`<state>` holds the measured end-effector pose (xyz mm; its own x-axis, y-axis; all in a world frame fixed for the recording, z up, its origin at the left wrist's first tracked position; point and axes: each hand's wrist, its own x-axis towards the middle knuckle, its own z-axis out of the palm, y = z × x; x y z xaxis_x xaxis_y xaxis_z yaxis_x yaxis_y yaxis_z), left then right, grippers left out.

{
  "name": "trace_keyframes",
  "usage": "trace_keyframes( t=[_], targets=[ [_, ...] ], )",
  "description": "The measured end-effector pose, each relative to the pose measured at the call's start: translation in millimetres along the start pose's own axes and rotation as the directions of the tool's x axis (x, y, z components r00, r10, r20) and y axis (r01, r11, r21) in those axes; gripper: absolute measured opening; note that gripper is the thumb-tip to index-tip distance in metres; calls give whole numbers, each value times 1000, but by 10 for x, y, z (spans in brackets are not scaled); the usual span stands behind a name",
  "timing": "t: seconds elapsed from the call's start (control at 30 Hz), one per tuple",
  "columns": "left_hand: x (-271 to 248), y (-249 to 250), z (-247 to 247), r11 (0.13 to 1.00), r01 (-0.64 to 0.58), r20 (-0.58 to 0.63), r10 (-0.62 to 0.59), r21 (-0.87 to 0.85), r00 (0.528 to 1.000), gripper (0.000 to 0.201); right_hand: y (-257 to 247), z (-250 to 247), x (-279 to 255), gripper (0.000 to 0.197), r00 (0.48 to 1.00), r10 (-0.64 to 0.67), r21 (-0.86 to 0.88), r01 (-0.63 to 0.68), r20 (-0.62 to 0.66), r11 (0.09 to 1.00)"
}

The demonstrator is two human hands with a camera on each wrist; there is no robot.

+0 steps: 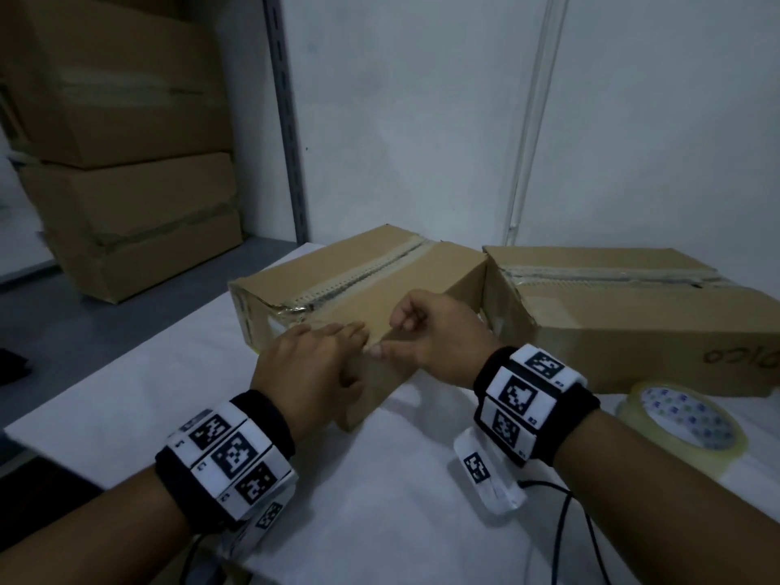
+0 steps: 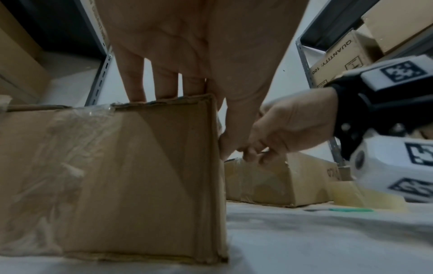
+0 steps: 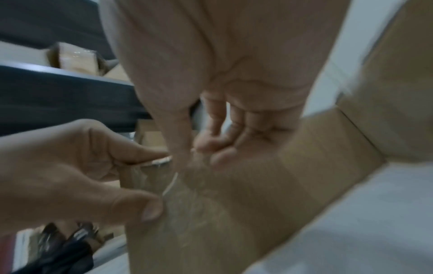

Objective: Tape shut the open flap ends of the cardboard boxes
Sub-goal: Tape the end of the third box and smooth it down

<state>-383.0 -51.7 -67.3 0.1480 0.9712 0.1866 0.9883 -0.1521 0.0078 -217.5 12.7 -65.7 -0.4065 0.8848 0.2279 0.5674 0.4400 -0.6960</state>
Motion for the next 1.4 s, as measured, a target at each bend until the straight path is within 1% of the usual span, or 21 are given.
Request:
trace_keyframes(
  t=[0.03,0.1,0.17,0.2,0.23,0.3,0.4,0.43,0.53,0.7,0.8,0.9,0.97,1.03,1.1,1.23,1.3,1.4],
  targets=[
    [-2,2,1,1000,-6,3,6,11,1000,62,-17,-14,15,44,998,-57,-55,57,2,997],
    [-5,1,2,1000,-8,8,8,7,1000,65,-5,-17,62,58,989,-124,-184,137,77,973],
    [-12,1,4,1000,-12,18,12,0,1000,68,44,15,105,68,980,-113,-274,155,163,949],
    [-14,-3,5,1000,-21,20,21,-6,1000,68,72,48,120,70,978,-103,-307,156,182,939],
    [-19,-10,10,999,-29,21,30,-16,999,69,97,85,127,69,979,-95,-332,151,178,931],
    [-22,-33,14,999,-32,25,33,-40,999,68,137,142,142,65,986,-106,-348,145,129,926],
    [-12,-79,18,997,-42,28,44,-72,999,54,148,150,183,60,986,-140,-349,163,89,923],
    [-8,-92,20,996,-41,25,43,-79,999,51,147,136,197,58,983,-156,-356,180,95,917],
    [-6,-116,28,994,-39,7,40,-105,999,49,161,81,228,48,973,-196,-370,229,125,900],
    [-12,-96,63,990,-38,-103,23,-139,994,43,197,-18,239,37,962,-215,-378,266,171,887],
    [-14,-93,90,990,-46,-125,29,-131,992,40,254,9,215,33,955,-247,-355,291,163,889],
    [-18,-91,83,991,-48,-91,36,-128,995,43,280,18,195,38,957,-238,-353,282,164,892],
    [2,-91,75,993,-50,-61,44,-104,997,42,250,25,183,44,960,-205,-406,267,191,874],
    [66,-72,52,998,-54,-5,54,-42,999,31,209,53,165,44,961,-199,-451,267,193,852],
    [134,-40,28,999,-41,41,40,14,998,19,192,87,146,42,962,-207,-456,266,176,849],
    [151,30,8,998,-9,53,5,68,999,9,183,104,137,42,966,-208,-472,256,153,843],
    [115,29,2,998,-16,39,13,63,999,16,168,94,146,46,965,-205,-481,258,161,838],
    [69,-32,29,999,-40,21,40,-3,999,33,164,109,136,67,963,-188,-504,263,196,822]
  ],
)
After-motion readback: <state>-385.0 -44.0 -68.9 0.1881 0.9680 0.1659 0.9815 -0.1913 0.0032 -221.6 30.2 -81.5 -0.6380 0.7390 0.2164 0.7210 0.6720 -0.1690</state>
